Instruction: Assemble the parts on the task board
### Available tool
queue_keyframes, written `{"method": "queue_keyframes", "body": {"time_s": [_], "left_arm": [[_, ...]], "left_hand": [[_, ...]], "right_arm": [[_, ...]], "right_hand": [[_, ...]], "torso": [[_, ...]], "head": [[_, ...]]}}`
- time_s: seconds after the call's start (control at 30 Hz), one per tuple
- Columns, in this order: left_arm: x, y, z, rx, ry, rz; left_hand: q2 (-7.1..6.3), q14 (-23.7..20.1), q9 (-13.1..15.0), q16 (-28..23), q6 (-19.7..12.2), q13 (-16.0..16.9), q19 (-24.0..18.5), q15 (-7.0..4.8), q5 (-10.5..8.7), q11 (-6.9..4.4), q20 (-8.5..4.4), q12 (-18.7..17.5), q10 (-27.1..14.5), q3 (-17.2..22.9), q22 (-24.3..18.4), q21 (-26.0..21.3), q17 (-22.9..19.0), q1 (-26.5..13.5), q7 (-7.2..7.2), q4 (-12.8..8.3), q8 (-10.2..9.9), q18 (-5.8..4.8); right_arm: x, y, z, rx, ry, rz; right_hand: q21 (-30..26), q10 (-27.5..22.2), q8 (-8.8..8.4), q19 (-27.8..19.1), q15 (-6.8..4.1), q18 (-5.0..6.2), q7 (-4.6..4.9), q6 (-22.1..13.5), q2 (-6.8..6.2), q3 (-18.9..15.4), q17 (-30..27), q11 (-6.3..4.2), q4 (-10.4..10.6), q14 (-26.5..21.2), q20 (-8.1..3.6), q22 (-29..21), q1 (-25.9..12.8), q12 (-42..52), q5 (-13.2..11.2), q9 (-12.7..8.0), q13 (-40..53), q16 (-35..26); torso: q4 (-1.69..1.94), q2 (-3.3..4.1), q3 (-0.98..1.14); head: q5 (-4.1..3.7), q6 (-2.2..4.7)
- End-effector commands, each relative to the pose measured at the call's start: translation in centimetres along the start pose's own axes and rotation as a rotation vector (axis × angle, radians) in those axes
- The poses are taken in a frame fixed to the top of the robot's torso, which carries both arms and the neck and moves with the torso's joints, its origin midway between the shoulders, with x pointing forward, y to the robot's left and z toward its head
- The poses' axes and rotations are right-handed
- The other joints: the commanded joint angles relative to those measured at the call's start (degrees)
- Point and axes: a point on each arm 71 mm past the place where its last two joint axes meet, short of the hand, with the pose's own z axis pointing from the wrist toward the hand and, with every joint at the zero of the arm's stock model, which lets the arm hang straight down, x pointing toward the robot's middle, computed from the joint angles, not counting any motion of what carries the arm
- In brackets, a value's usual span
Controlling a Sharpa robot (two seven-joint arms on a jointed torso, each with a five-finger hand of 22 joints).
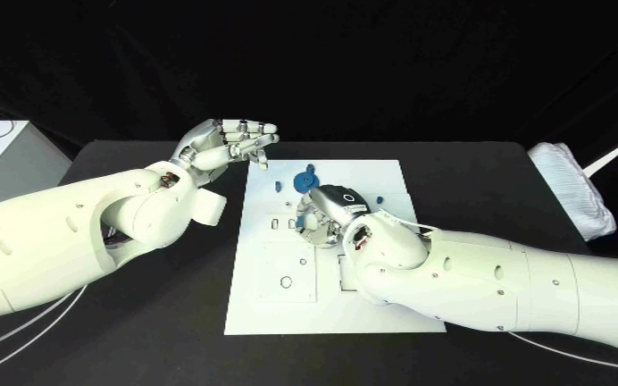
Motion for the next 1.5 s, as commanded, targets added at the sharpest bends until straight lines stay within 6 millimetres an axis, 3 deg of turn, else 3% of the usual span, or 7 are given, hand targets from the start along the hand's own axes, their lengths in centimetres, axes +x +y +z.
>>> {"method": "queue_keyframes", "body": {"time_s": [0.03,0.7,0.8,0.9,1.17,1.3,1.5], "left_arm": [[0.2,-0.1,0.0,0.005,0.02,-0.005],[0.2,-0.1,0.0,0.002,0.02,-0.004],[0.2,-0.1,0.0,0.002,0.019,-0.003],[0.1,-0.1,0.0,0.001,0.019,0.001],[-0.1,0.3,0.2,-0.033,0.005,0.054],[-0.2,1.1,0.4,-0.127,0.023,0.101],[0.0,2.7,0.4,-0.323,0.141,0.235]], "left_hand": [[0.02,-0.23,-0.07,0.28,-0.24,-0.04,-0.52,0.1,-0.19,0.02,0.01,0.32,-0.38,0.26,0.09,0.39,-0.05,-0.38,0.67,-0.08,0.4,0.83],[0.02,-0.23,-0.07,0.28,-0.24,-0.04,-0.52,0.1,-0.19,0.02,0.01,0.32,-0.38,0.26,0.09,0.39,-0.05,-0.38,0.67,-0.08,0.4,0.83],[0.02,-0.23,-0.07,0.28,-0.24,-0.04,-0.52,0.1,-0.19,0.02,0.01,0.32,-0.38,0.26,0.09,0.39,-0.05,-0.38,0.67,-0.08,0.4,0.83],[0.0,-0.26,-0.07,0.34,-0.27,-0.05,-0.6,0.1,-0.21,0.02,0.03,0.32,-0.41,0.29,0.13,0.49,-0.1,-0.45,0.67,-0.08,0.41,0.84],[-0.2,0.96,0.05,1.65,0.13,0.78,-0.45,-0.36,-0.25,-0.56,-0.17,2.37,2.67,0.1,0.37,1.23,0.09,-1.74,0.39,0.65,0.82,0.93],[-0.59,8.51,1.19,10.36,1.99,4.72,4.07,-2.2,-0.33,-2.54,-1.78,9.75,8.66,-1.81,2.72,5.91,4.15,-5.75,-1.06,3.62,3.69,0.88],[-0.02,21.74,7.87,28.5,1.74,23.25,14.04,-4.77,0.14,-5.5,-4.19,36.36,3.36,-4.51,16.68,16.66,29.07,-5.65,-4.25,5.7,14.89,-1.64]], "right_arm": [[0.2,0.0,0.0,-0.006,0.007,-0.015],[0.1,0.0,-0.1,-0.024,0.0,-0.002],[0.0,0.1,-0.2,-0.033,-0.008,0.007],[-0.1,0.3,-0.4,-0.042,-0.016,0.017],[-2.8,-0.4,-2.2,-0.118,-0.075,0.119],[-5.3,-1.9,-2.7,-0.12,-0.053,0.243],[-8.5,-4.8,-3.3,-0.046,-0.014,0.395]], "right_hand": [[0.25,2.05,-0.19,6.0,-0.06,-0.82,0.0,-0.28,-0.04,-0.02,15.09,0.14,0.12,6.06,-0.34,15.07,-0.56,-0.19,-0.06,-0.08,11.22,0.21],[-1.75,-1.24,-2.0,4.9,1.07,-0.28,1.36,-4.5,-2.63,-5.04,15.09,1.43,1.76,6.06,0.72,13.6,-2.66,-3.8,-1.12,-1.43,8.26,0.21],[-2.41,-2.23,-2.69,4.6,1.57,-0.12,2.01,-6.39,-0.8,-15.4,15.09,2.0,5.76,6.06,1.26,13.17,-0.61,-4.76,-5.48,-2.6,7.38,0.21],[-2.52,-2.51,-2.75,4.58,1.7,-0.1,2.12,-6.91,0.16,-22.41,15.09,2.15,9.8,6.06,1.26,13.14,2.36,-4.97,-5.45,-3.08,7.1,0.21],[-2.68,-2.33,-2.46,4.52,1.68,-0.07,2.06,-6.55,1.71,-23.71,15.09,2.12,9.9,6.06,1.32,13.05,3.75,-4.77,-4.85,-3.33,7.21,0.21],[-5.4,-2.75,-1.76,3.18,1.44,0.62,1.85,-5.62,3.69,-20.72,15.04,1.87,8.9,6.05,1.11,11.24,8.49,-5.14,1.73,-3.51,6.86,0.18],[-6.04,-2.84,-0.76,2.9,1.21,0.76,1.57,-4.29,3.72,-19.26,14.94,1.59,8.98,6.02,0.92,10.85,9.33,-5.19,4.33,-3.26,6.79,0.13]], "torso": [[0.03,0.02,0.01],[0.05,0.02,-0.01],[0.05,0.03,0.01],[0.02,0.04,0.02],[-0.14,-0.36,0.08],[-0.34,-0.97,0.2],[-0.47,-1.89,0.43]], "head": [[-0.02,0.0],[-0.13,-0.08],[-0.08,-0.08],[-0.06,-0.07],[0.03,0.26],[0.08,0.3],[0.39,0.13]]}}
